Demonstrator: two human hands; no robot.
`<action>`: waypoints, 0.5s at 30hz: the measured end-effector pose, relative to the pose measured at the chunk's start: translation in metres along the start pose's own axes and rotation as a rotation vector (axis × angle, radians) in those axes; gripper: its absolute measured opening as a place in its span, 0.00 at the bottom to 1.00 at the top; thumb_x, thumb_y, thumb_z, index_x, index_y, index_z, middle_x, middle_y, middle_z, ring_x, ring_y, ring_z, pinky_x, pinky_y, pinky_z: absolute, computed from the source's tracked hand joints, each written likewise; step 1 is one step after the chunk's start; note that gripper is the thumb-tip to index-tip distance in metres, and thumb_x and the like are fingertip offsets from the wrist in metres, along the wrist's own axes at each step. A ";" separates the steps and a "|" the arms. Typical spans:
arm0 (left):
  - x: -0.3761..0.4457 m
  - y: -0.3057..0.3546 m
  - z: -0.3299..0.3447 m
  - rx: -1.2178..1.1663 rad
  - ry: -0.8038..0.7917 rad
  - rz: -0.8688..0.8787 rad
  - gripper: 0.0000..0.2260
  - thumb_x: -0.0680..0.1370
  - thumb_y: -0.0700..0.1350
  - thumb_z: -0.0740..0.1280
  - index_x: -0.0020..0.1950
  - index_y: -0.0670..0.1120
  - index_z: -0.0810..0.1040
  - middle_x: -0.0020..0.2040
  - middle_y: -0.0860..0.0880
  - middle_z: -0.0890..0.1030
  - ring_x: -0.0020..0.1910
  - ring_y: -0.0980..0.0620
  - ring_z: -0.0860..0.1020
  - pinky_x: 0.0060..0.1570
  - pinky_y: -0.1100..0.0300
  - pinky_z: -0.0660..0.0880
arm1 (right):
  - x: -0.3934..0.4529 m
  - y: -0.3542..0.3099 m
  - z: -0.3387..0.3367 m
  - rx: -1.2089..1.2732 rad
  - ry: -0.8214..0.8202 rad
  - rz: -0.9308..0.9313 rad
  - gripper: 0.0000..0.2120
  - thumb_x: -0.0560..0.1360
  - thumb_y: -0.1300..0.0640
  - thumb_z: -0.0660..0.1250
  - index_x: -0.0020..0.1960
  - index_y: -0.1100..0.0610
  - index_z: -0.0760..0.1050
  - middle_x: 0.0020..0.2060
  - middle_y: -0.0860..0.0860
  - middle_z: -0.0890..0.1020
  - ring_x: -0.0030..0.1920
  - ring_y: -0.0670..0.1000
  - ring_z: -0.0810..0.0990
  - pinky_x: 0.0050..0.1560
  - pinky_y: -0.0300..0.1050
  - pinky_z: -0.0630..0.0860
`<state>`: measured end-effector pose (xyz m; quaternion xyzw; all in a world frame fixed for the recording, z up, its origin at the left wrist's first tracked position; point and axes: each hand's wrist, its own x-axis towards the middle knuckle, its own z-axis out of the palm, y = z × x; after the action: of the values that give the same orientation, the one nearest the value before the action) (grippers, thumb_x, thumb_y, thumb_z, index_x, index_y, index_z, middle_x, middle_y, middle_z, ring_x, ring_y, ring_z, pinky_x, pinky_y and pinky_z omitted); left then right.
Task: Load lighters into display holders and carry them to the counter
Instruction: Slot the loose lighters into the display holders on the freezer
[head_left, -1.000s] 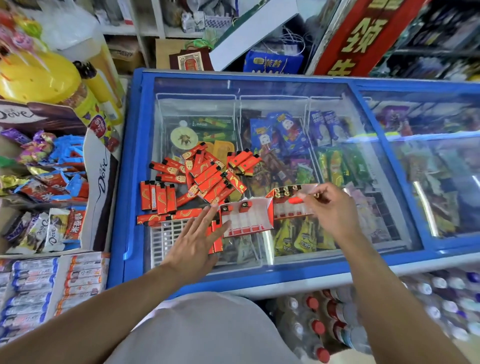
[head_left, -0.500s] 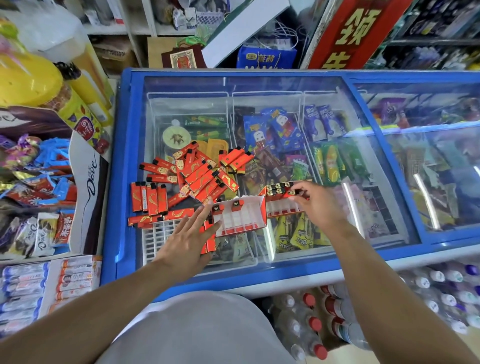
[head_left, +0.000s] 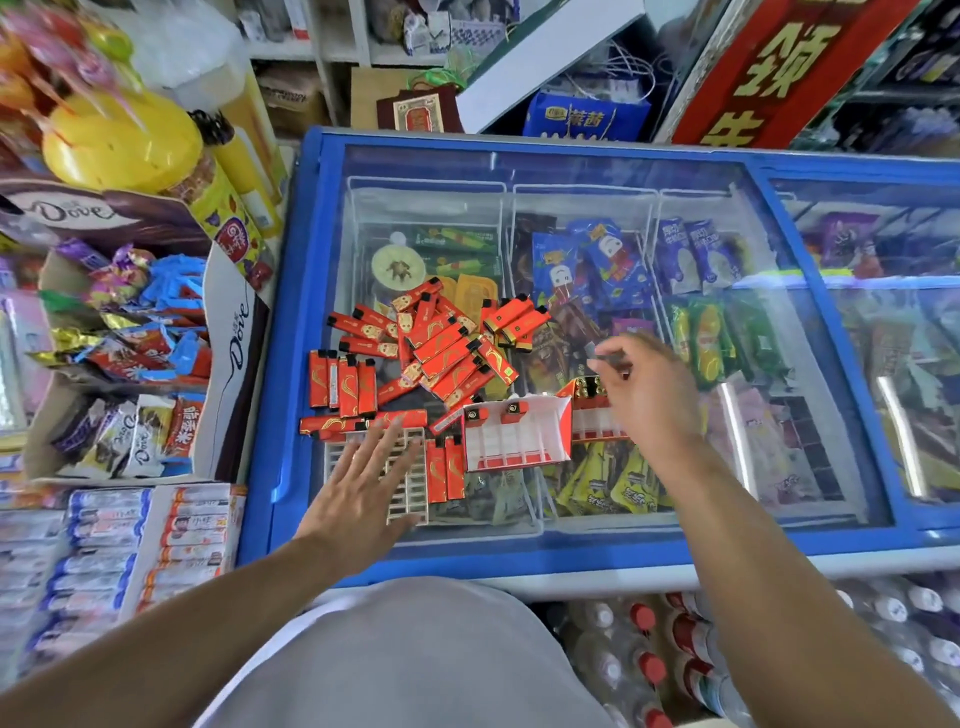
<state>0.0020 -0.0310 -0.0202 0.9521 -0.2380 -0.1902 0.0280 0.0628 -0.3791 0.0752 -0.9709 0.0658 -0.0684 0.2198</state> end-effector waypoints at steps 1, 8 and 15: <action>0.000 -0.003 0.002 -0.002 -0.031 -0.011 0.40 0.79 0.70 0.48 0.81 0.53 0.34 0.82 0.44 0.38 0.80 0.44 0.37 0.78 0.41 0.51 | 0.009 -0.015 0.007 0.011 -0.053 -0.038 0.07 0.76 0.51 0.72 0.53 0.49 0.81 0.48 0.44 0.84 0.45 0.45 0.81 0.46 0.46 0.80; 0.004 -0.011 0.014 -0.064 -0.091 0.009 0.37 0.76 0.72 0.39 0.73 0.58 0.21 0.77 0.50 0.25 0.75 0.48 0.24 0.77 0.44 0.35 | 0.067 -0.074 0.080 -0.338 -0.542 0.024 0.06 0.75 0.61 0.72 0.39 0.58 0.79 0.36 0.51 0.82 0.40 0.53 0.83 0.42 0.46 0.79; 0.006 -0.015 0.017 -0.080 -0.123 0.025 0.37 0.79 0.70 0.45 0.77 0.57 0.26 0.76 0.51 0.23 0.73 0.50 0.21 0.75 0.47 0.29 | 0.076 -0.075 0.103 -0.272 -0.572 0.093 0.12 0.74 0.58 0.75 0.37 0.59 0.75 0.33 0.51 0.79 0.33 0.48 0.78 0.36 0.42 0.74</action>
<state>0.0068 -0.0203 -0.0406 0.9336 -0.2431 -0.2576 0.0538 0.1617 -0.2808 0.0233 -0.9672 0.0541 0.2271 0.1005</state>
